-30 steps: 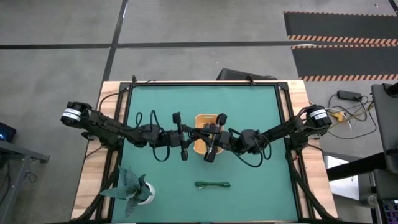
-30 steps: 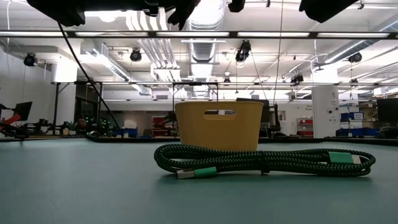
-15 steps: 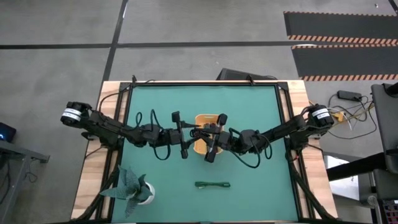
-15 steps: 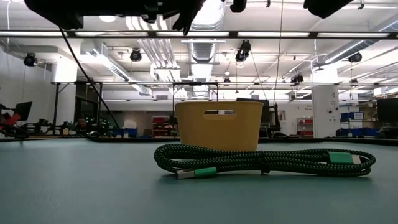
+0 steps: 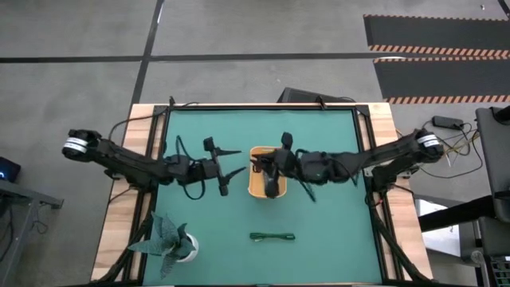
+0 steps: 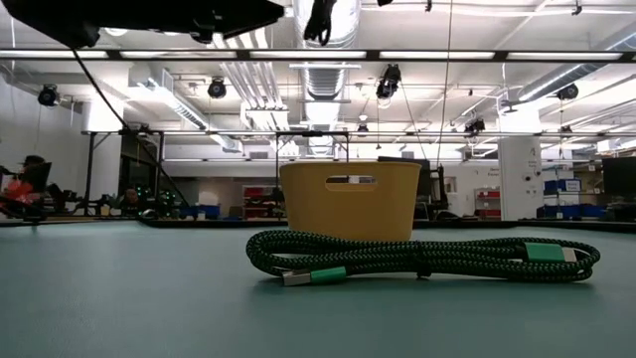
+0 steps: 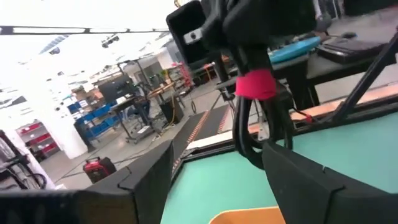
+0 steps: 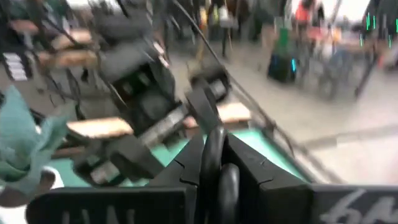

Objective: Pick and place USB-C Cables
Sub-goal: Put the black charger cable into the yellow bin

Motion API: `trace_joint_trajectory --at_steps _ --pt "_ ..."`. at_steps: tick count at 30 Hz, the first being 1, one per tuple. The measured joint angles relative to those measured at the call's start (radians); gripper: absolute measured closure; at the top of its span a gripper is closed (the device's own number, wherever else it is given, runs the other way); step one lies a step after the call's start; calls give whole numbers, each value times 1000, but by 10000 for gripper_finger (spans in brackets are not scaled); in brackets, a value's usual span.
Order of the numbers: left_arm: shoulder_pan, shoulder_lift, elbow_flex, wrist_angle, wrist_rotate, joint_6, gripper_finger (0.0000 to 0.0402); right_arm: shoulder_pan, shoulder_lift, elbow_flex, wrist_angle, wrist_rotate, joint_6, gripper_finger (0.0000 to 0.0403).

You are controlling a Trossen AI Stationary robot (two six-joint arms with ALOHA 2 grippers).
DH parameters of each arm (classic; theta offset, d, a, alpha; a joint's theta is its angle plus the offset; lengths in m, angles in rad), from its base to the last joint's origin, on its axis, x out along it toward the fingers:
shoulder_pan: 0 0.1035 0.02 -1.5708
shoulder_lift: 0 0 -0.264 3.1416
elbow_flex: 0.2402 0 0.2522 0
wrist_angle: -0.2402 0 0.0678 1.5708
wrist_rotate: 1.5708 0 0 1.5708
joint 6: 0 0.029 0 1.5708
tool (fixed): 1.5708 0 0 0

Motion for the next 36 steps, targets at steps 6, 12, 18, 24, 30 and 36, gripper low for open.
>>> trace_joint_trajectory --at_steps 6,12,18,24,30,36 --pt "2 -132 -53 5 -65 56 171 -49 62 280 -526 4 260 369" --pt "2 -229 -66 2 -86 75 171 -121 184 528 -923 -67 503 362" --pt "2 -266 -67 6 -85 80 171 -207 289 689 -1118 -287 670 365" --pt "2 -270 -70 5 -85 83 171 -289 402 812 -1315 -453 833 369" --pt "0 -275 -80 5 -84 83 171 -340 493 856 -1461 -503 931 361" --pt "0 -282 -82 6 -84 105 171 -375 570 855 -1482 -586 1023 368"
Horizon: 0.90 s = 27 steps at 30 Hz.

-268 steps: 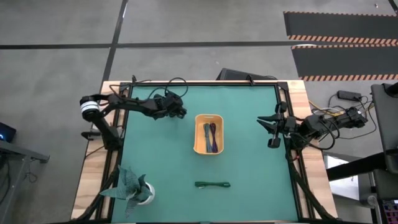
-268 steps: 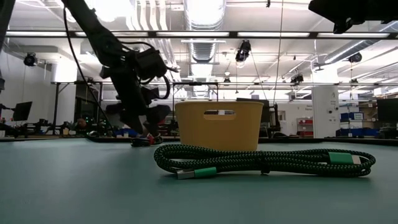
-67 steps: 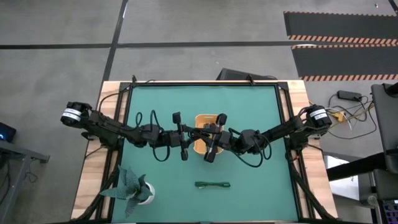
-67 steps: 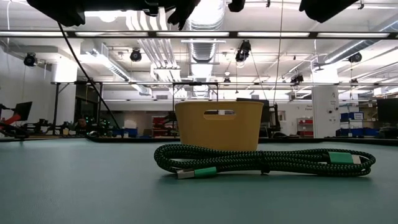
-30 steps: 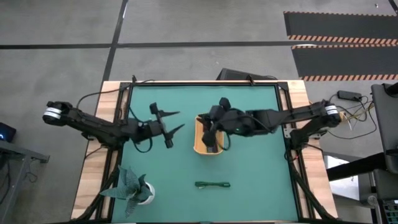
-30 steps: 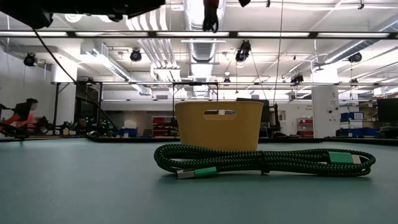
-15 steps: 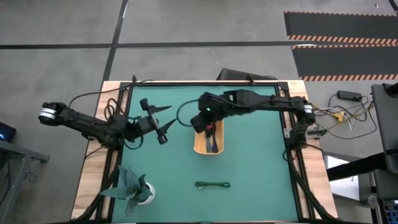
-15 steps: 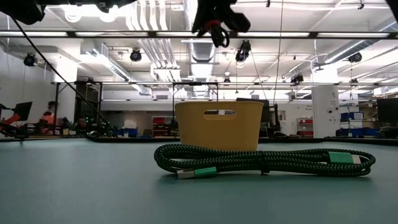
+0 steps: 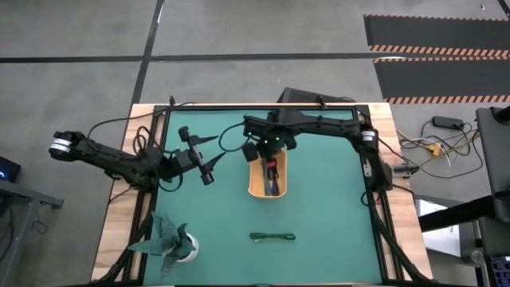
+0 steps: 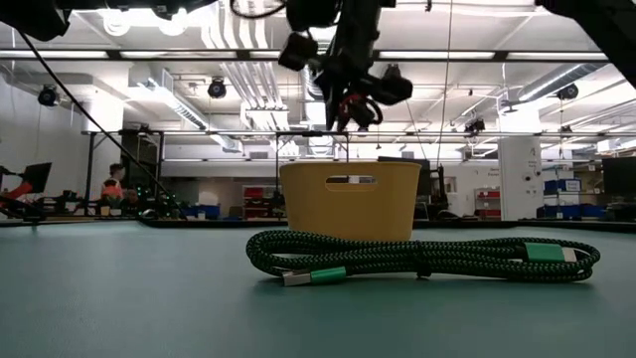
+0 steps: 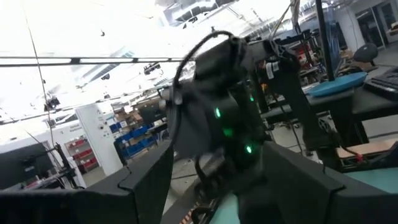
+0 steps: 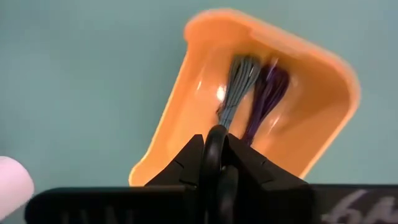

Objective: Pick and place USB-C Cables
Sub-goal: Put the black charger cable into the yellow bin

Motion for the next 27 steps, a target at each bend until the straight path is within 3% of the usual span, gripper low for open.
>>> trace_joint_trajectory --at_steps 5,27 --pt "0 -5 -6 -1 0 10 171 1 55 -2 0 -40 53 362" --pt "-1 -184 -59 -3 1 54 171 9 151 -2 1 37 135 362"
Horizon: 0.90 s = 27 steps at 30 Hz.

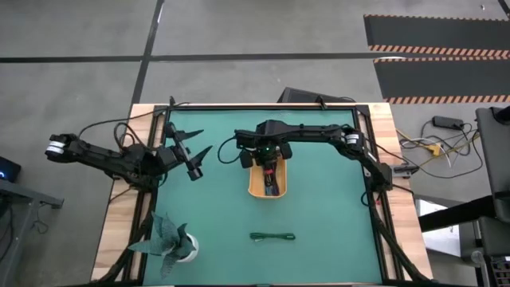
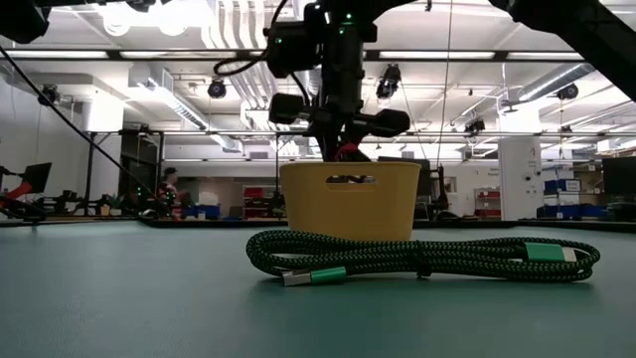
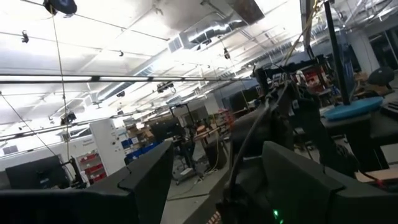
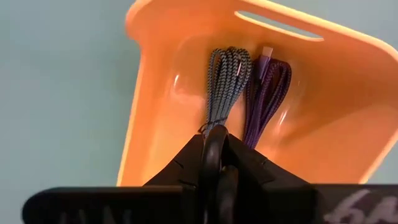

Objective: Pick and place USB-C Cables
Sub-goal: Put the black charger cable into the yellow bin

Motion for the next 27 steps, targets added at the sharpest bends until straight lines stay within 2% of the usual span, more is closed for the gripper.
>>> trace_joint_trajectory --at_steps 27 --pt "-1 -70 -38 2 1 -4 171 5 30 -21 27 56 -11 355"
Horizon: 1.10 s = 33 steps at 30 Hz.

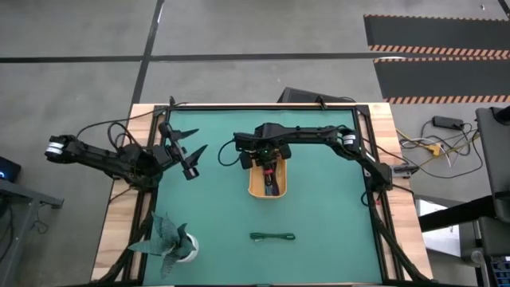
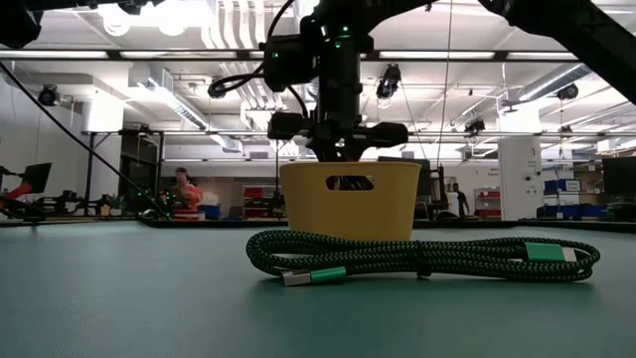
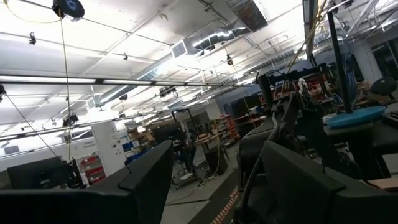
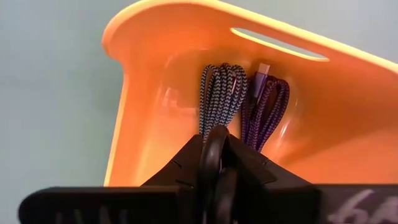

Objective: Pick and place USB-C Cables
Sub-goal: Put the black charger cable into the yellow bin

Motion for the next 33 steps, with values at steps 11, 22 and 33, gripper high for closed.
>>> trace_joint_trajectory --at_steps 11,22,33 --pt "-9 -3 0 -1 1 -2 171 0 0 -33 13 -1 2 341" --pt "-13 -6 0 0 2 -2 171 -3 0 -38 21 -13 -13 287" --pt "-13 -3 0 0 3 -2 171 -24 -5 8 -62 -52 -59 240"
